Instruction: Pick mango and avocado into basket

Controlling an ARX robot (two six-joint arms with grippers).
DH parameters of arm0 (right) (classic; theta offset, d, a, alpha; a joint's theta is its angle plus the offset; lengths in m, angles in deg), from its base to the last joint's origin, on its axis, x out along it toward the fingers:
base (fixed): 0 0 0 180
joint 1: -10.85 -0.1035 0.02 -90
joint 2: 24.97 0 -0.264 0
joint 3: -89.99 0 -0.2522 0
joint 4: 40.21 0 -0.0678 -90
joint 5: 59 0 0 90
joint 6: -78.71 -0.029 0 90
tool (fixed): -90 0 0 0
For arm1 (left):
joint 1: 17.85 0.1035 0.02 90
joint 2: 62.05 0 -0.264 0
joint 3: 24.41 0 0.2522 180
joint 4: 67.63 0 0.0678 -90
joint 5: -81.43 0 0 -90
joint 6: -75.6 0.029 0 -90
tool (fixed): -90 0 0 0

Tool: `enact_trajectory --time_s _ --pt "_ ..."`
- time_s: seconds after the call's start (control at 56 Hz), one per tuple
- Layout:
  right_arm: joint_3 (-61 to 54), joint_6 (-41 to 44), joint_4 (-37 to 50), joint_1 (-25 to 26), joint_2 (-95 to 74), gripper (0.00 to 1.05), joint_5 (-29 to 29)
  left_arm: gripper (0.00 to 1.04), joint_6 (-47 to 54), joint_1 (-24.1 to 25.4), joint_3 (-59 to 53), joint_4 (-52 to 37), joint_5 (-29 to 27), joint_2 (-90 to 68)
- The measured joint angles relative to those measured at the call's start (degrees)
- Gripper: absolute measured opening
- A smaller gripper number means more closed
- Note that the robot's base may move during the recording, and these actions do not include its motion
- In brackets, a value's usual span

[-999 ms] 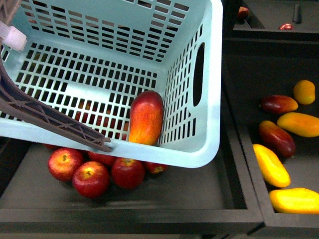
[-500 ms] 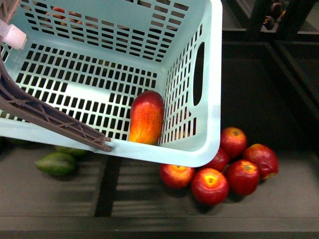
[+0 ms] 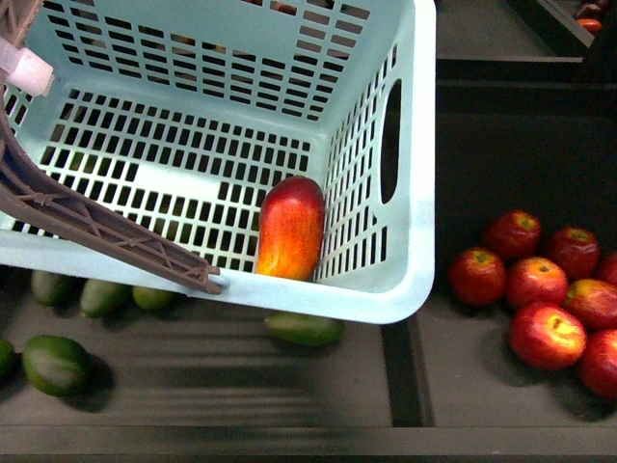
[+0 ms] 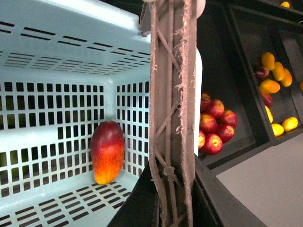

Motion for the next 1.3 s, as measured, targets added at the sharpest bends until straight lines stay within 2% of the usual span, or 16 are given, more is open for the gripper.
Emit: enact_trajectory --time_s 0.5,0.678,1.106,1.303 --pt "0.00 -0.02 0.09 0.07 0.09 0.97 -0.15 0.11 -0.02 0.02 0.00 0.00 0.04 0.00" --pt "-0.02 0.00 0.07 -0.02 -0.22 0.97 -0.17 0.11 -0.09 1.11 0.00 0.00 -1.62 0.04" --pt "-0.02 0.00 0.07 0.00 0.00 0.97 -0.07 0.11 -0.15 -0.31 0.00 0.00 1.03 0.07" --pt "-0.02 0.00 0.07 -0.02 0.00 0.97 -0.07 0.11 -0.13 -0.24 0.00 0.00 -0.07 0.07"
